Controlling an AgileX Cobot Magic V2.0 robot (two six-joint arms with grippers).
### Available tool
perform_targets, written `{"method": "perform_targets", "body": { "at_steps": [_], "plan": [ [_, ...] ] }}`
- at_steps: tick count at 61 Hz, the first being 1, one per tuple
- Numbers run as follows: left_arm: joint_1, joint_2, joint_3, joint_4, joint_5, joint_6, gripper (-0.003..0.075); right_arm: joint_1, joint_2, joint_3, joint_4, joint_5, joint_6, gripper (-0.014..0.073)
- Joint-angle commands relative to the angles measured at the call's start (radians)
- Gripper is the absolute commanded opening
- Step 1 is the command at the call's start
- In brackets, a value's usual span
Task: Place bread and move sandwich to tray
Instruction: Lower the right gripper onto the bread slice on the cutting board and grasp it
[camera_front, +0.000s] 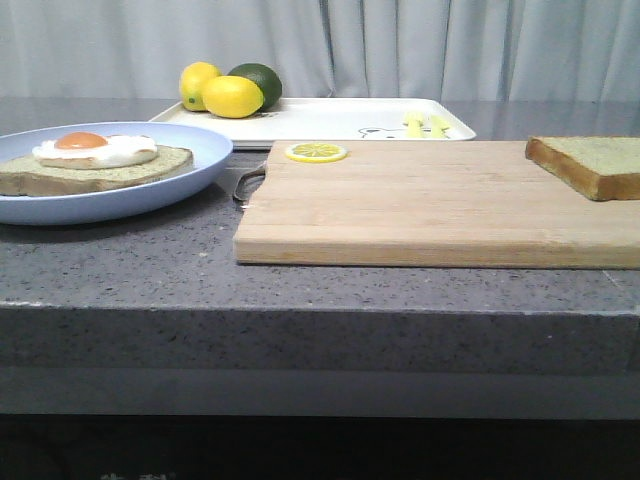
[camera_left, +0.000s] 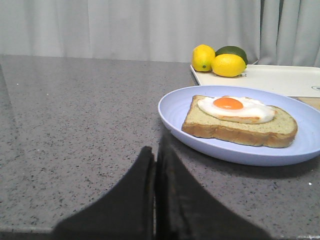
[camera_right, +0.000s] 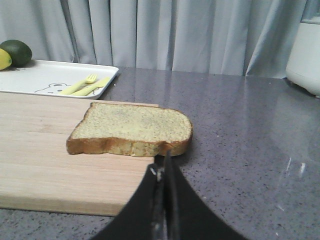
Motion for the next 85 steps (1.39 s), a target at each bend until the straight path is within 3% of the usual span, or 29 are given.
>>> {"method": "perform_targets", "body": {
  "at_steps": [1, 26, 35, 65, 85],
  "plan": [
    [0.000, -0.021, 0.005, -0.002, -0.084, -0.004, -0.0018, -0.007, -0.023, -0.005, -0.010, -0.082, -0.002, -0.0118],
    [0.000, -0.021, 0.005, -0.002, -0.082, -0.001, -0.0018, -0.007, -0.023, -0.005, -0.010, -0.082, -0.002, -0.0118],
    [0.000, -0.021, 0.005, 0.120, -0.084, 0.006, -0.0018, -0.007, -0.023, -0.005, -0.010, -0.082, -0.002, -0.0118],
    [0.000, -0.021, 0.002, 0.109, -0.129, 0.006, -0.0018, -0.007, -0.023, -0.009, 0.002, -0.117, -0.002, -0.0118],
    [0.000, -0.016, -0.179, -0.003, -0.076, 0.006, -0.0018, -0.007, -0.022, -0.231, 0.017, -0.011, -0.002, -0.0118]
  ]
}}
